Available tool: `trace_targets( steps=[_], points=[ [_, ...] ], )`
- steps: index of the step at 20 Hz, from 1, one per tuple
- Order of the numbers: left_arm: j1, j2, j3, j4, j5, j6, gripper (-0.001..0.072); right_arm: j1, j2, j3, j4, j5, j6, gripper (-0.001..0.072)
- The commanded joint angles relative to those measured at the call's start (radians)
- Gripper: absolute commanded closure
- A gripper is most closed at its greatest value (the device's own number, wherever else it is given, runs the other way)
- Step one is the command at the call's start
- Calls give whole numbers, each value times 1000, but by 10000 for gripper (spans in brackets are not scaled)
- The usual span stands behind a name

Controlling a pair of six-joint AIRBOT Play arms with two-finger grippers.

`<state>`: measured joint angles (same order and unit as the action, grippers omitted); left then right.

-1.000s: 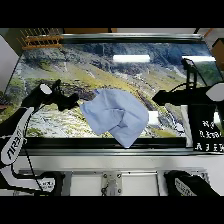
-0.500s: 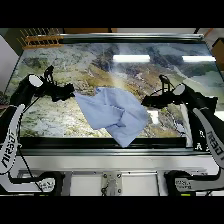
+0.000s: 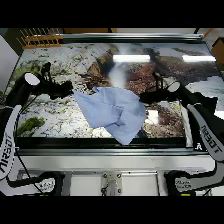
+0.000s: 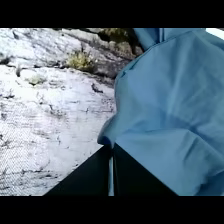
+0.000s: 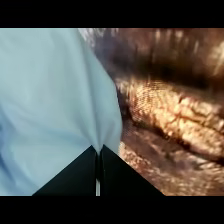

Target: Fold the clothes and pants, and hang the long-sleeved shirts on hangers.

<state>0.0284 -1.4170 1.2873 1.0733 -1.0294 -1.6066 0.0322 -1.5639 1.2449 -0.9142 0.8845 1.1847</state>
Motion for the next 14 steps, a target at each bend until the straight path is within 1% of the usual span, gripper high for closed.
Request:
trace_targets(
  steps=[1,2,3,5,7,9,10,11,13,14],
  points=[
    [18,97,62,1,0,-5,702,-31,166,183,-170,99,-11,693],
    [17,127,84,2,1,-5,702,-30,239,241,-229,159,-6,693],
    [17,153,98,10,1,-5,702,-21,313,262,-252,191,7,693],
    [17,182,87,9,0,-5,702,34,463,223,-253,233,50,694],
    [18,190,32,13,0,-6,702,146,569,123,-253,267,136,694],
    [27,189,-51,34,9,-6,702,289,640,-17,-246,272,226,691],
    [37,188,-91,34,14,-6,701,356,657,-82,-230,271,246,683],
    [47,189,-130,31,12,-6,702,410,660,-130,-217,269,245,629],
    [53,189,-186,32,8,-6,702,445,643,-159,-219,266,245,120],
    [58,189,-204,32,8,-6,701,432,638,-157,-229,260,245,109]
  ],
)
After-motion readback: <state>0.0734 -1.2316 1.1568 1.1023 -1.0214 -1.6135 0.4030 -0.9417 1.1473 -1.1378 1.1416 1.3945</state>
